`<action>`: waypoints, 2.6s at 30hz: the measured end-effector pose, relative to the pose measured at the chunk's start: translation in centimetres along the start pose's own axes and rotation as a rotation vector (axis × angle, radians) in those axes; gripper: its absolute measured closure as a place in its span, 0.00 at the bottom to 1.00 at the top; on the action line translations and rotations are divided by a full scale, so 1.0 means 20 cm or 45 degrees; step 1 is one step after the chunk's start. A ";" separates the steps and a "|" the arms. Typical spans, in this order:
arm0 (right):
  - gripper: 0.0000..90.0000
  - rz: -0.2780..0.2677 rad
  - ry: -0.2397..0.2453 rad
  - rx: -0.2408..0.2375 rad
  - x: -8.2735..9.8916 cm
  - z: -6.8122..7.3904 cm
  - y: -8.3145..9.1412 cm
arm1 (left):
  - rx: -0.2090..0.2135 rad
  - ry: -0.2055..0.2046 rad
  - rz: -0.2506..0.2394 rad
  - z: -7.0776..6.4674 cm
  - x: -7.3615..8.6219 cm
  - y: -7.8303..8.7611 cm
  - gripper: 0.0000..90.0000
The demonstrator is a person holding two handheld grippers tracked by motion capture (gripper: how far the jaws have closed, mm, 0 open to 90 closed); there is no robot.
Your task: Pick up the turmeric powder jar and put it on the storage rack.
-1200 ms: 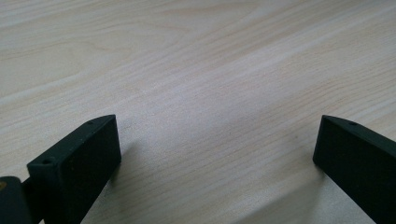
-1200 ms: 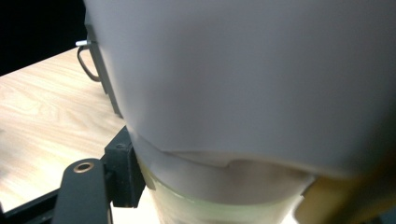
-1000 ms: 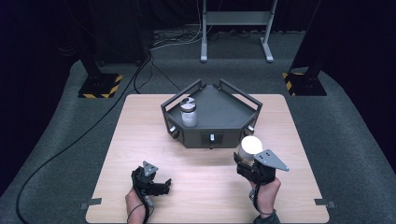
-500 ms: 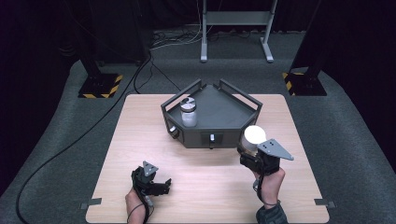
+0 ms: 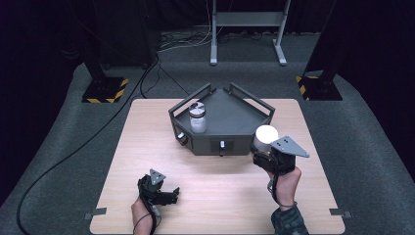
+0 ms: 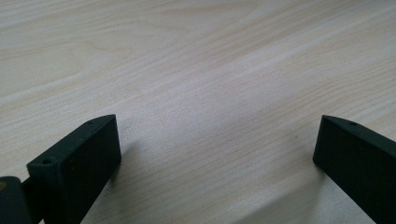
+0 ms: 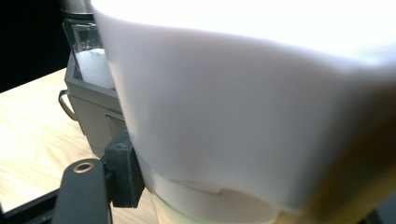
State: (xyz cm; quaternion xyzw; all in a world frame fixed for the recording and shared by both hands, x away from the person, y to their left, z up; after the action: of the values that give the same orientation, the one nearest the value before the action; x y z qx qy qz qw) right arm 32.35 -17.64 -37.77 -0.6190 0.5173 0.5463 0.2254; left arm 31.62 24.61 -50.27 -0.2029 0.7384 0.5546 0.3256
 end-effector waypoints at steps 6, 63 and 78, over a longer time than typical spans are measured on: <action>0.33 -0.006 0.008 -0.003 -0.03 -0.02 -0.01 | 0.000 0.000 0.000 0.00 0.00 0.00 0.01; 0.33 -0.015 -0.006 -0.028 -0.23 -0.16 -0.21 | -0.001 -0.001 0.000 0.00 0.00 0.00 0.01; 0.33 0.015 -0.022 -0.062 -0.24 -0.17 -0.34 | 0.003 -0.004 0.000 0.00 0.00 0.00 0.01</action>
State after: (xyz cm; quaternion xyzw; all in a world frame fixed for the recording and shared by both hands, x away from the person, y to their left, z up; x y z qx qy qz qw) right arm 40.55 -16.13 -34.37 -0.6165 0.5054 0.5655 0.2116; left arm 31.61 24.59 -50.27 -0.2018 0.7384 0.5541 0.3272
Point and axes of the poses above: each handheld gripper's, and its own axes: y roughly backward along the jaws, x roughly out of its underside, z roughly to its left, the point moved 9 cm from there along -y, roughly forward along the jaws, and after that the axes turned 14 degrees about y, right-handed, at the moved point
